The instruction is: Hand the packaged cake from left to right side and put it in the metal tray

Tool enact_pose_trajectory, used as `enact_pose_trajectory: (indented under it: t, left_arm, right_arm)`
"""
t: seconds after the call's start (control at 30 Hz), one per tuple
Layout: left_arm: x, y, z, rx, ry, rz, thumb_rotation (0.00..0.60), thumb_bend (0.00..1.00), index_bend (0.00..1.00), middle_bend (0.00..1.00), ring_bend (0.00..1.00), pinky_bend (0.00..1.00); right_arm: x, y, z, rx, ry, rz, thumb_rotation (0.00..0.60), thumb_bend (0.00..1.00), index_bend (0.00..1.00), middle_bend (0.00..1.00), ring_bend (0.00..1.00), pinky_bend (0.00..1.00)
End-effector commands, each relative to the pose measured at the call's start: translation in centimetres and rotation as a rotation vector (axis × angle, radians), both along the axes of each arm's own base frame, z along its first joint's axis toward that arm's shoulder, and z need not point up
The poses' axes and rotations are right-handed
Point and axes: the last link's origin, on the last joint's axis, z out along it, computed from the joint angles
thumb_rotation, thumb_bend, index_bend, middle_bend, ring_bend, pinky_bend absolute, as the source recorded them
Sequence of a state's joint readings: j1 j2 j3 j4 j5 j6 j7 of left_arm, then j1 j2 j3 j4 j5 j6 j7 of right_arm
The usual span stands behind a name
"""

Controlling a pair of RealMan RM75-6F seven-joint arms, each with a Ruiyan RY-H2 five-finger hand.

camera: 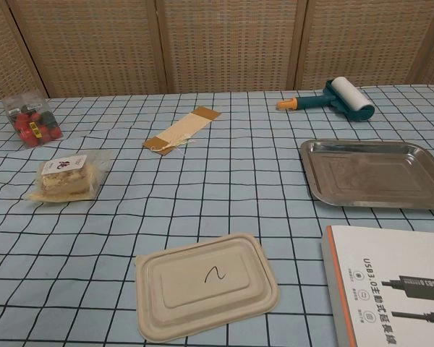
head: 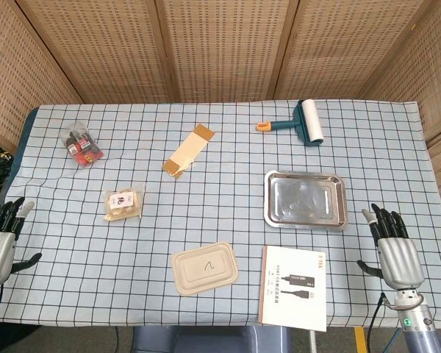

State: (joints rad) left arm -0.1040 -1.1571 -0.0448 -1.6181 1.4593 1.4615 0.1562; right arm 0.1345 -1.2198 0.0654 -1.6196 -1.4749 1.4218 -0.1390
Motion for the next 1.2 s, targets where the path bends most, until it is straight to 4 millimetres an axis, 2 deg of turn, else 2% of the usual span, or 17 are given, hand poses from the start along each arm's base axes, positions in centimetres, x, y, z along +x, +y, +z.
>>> enact_pose_trajectory:
  t: [0.03, 0.77, 0.9, 1.0, 1.07, 1.13, 1.2]
  left_arm:
    - [0.0, 0.0, 0.0, 0.0, 0.0, 0.001, 0.6, 0.0, 0.0, 0.0, 0.0, 0.0]
    - [0.3, 0.7, -0.5, -0.022, -0.004, -0.009, 0.6, 0.0, 0.0, 0.0, 0.0, 0.0]
    - [0.7, 2.3, -1.0, -0.044, 0.017, -0.007, 0.6, 0.0, 0.0, 0.0, 0.0, 0.0]
    - [2.0, 5.4, -1.5, -0.079, 0.032, -0.011, 0.6, 0.0, 0.0, 0.0, 0.0, 0.0]
    - [2.6, 6.5, -1.8, -0.098, 0.037, -0.009, 0.6, 0.0, 0.0, 0.0, 0.0, 0.0]
    - [3.6, 8.7, -2.6, -0.14, 0.042, -0.004, 0.6, 0.0, 0.0, 0.0, 0.0, 0.0]
    - [4.0, 10.1, -3.1, -0.163, 0.048, 0.012, 0.6, 0.0, 0.0, 0.0, 0.0, 0.0]
  right_arm:
    - [-0.1, 0.0, 0.1, -0.001, -0.001, -0.002, 0.6, 0.13, 0.0, 0.0, 0.0, 0.0]
    - [0.0, 0.2, 0.7, -0.015, -0.017, 0.001, 0.6, 0.13, 0.0, 0.0, 0.0, 0.0]
    - [-0.2, 0.0, 1.0, -0.02, -0.029, -0.009, 0.6, 0.13, 0.0, 0.0, 0.0, 0.0]
    - [-0.3, -0.1, 1.3, -0.021, -0.043, -0.02, 0.6, 0.13, 0.0, 0.0, 0.0, 0.0]
    - [-0.4, -0.1, 1.3, -0.018, -0.045, -0.023, 0.6, 0.13, 0.0, 0.0, 0.0, 0.0]
    - [-0.3, -0.1, 1.4, -0.015, -0.049, -0.023, 0.6, 0.13, 0.0, 0.0, 0.0, 0.0]
    - [-0.4, -0.1, 1.4, -0.012, -0.052, -0.026, 0.6, 0.13, 0.0, 0.0, 0.0, 0.0]
